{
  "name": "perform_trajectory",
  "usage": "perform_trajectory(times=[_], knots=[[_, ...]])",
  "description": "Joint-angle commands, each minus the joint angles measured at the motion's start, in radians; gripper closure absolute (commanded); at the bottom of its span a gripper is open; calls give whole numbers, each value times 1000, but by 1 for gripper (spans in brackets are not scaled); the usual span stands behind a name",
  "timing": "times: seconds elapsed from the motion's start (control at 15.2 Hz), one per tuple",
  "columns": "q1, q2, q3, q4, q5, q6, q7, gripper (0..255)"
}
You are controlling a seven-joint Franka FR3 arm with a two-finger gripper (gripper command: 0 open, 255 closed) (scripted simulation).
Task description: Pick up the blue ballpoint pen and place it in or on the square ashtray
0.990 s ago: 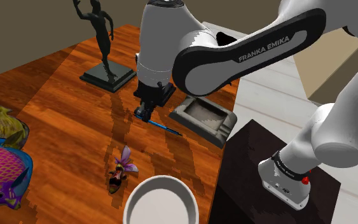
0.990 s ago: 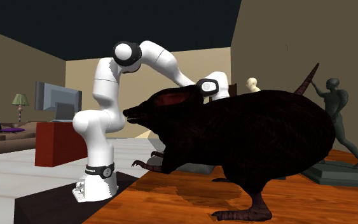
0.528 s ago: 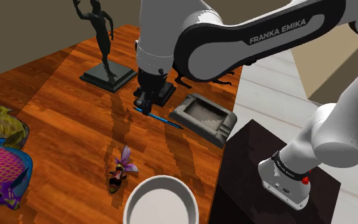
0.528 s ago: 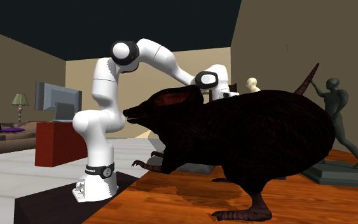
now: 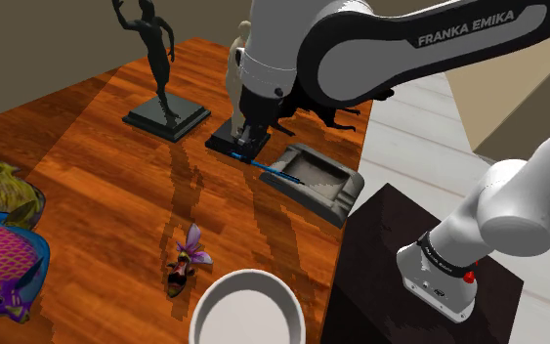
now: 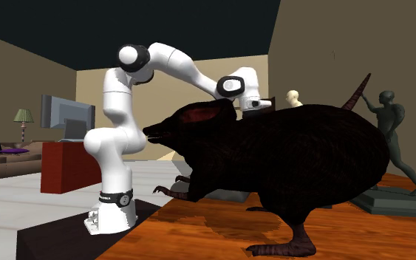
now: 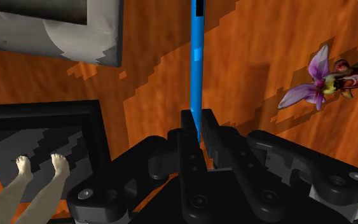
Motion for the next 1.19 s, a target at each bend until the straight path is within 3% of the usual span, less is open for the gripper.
perform_trajectory(times=[0.0,0.66,1.12], knots=[[-17,-67,-26,-61,41,0,-65,255],[-69,-363,-217,-318,135,-47,-365,255],[-67,-330,-206,-387,138,55,-366,255]])
